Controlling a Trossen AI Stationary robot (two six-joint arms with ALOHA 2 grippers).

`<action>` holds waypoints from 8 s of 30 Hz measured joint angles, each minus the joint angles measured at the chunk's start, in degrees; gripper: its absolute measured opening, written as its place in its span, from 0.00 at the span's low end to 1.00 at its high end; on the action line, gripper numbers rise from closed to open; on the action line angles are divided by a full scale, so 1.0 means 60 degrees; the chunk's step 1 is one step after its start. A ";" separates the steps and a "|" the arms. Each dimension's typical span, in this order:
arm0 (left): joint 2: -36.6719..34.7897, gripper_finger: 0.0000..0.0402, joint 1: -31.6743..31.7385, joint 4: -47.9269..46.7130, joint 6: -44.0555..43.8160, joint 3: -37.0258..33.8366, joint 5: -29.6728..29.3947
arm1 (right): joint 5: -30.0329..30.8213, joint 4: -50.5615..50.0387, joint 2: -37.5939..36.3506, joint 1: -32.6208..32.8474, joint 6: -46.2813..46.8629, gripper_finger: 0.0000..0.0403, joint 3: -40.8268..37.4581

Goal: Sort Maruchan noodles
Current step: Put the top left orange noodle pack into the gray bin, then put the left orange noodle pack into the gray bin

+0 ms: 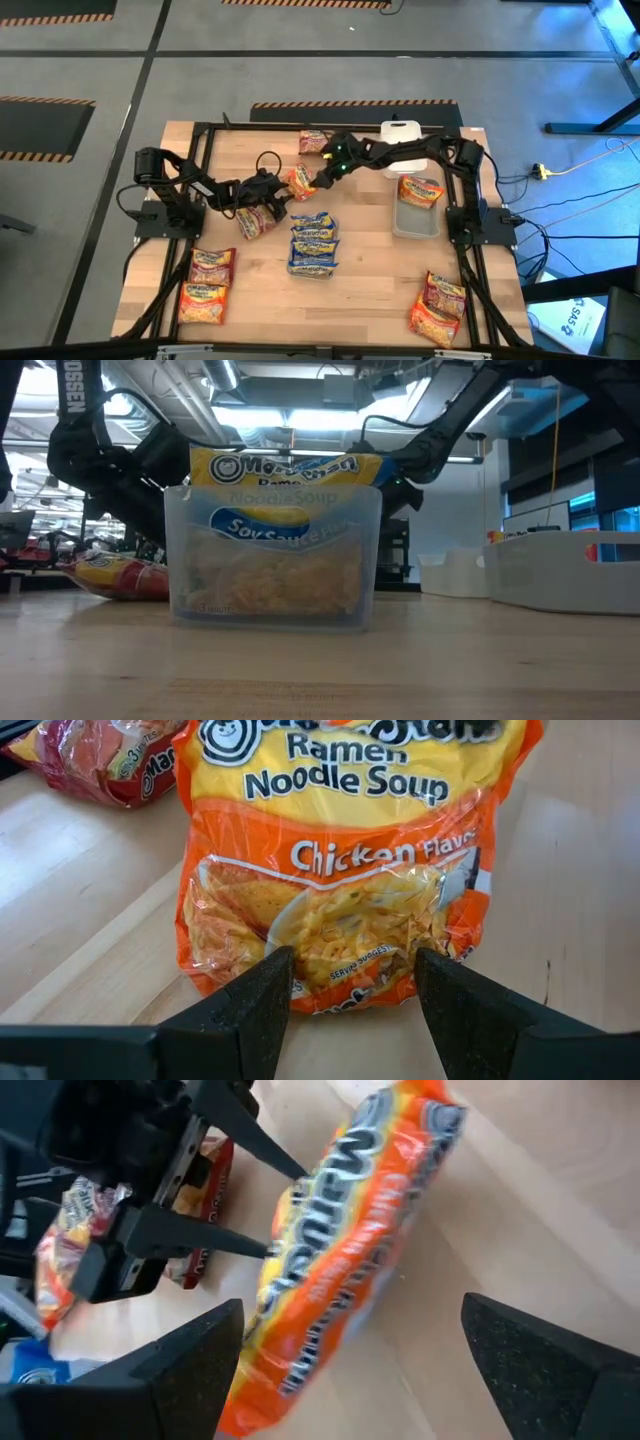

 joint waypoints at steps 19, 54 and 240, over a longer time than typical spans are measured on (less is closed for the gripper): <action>0.0004 0.51 -0.0004 0.0082 0.0000 -0.0004 0.0000 | 0.1244 0.1467 0.0642 0.0626 0.0883 0.71 -0.0004; -0.3264 0.51 -0.1827 -0.3627 -0.2275 -0.0018 -0.0810 | 0.3058 -0.2742 -0.2994 0.0859 -0.3930 0.15 -0.0011; -0.5482 0.65 -0.9907 -1.3867 -1.3746 0.2463 0.3388 | 0.7397 0.0574 -0.5034 0.6604 -0.5642 0.62 -0.3712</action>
